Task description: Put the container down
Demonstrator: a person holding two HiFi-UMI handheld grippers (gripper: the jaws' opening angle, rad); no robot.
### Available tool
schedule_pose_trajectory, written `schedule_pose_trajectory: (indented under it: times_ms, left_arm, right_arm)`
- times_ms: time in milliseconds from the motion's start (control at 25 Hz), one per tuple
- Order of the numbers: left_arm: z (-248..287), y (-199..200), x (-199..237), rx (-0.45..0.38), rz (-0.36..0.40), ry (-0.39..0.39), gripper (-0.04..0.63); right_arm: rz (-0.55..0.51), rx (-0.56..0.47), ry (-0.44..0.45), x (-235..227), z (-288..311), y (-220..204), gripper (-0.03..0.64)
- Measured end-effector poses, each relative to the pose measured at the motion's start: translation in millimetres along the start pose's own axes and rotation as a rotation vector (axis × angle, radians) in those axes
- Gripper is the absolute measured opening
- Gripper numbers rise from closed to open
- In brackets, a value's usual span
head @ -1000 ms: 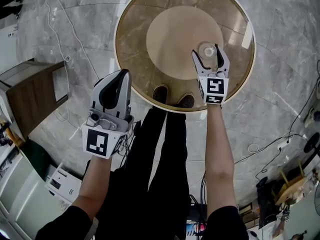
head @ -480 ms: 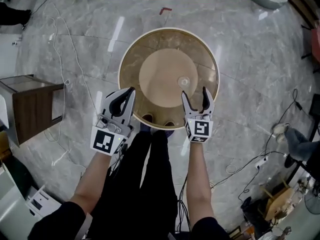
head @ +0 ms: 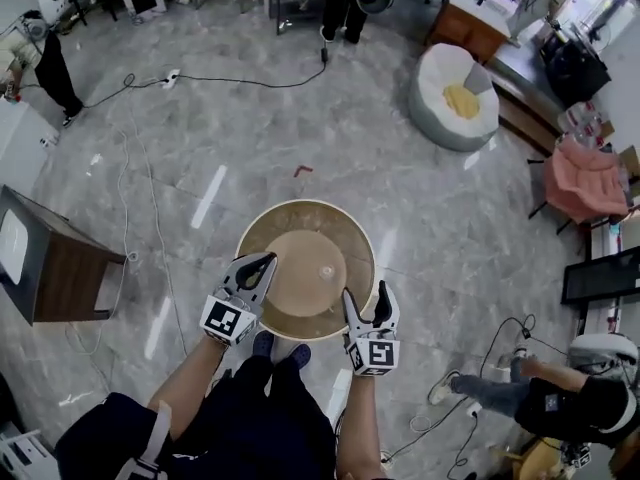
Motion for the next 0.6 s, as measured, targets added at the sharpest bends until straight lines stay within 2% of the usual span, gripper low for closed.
schedule_pose_trajectory:
  times_ms: [280, 600]
  left_arm:
    - [-33.1, 38.2, -23.6, -0.028, 0.002, -0.003, 0.025]
    - [-43.1, 46.1, -38.4, -0.024, 0.019, -0.019, 0.025]
  right_arm:
    - [-0.016, -0.084, -0.028, 11.3, -58.6, 53.4, 0.339]
    - [-0.047, -0.102, -0.043, 15.5, -85.1, 66.0, 0.339]
Point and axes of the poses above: the fingertips, and each gripper's own axes: z forward along the fingers, x to its left, y out of its top, the point moved 3 cm from there along -z, backward along the fingers, and after that the axes turned 7 degrees about x, right-handed, at the moved point
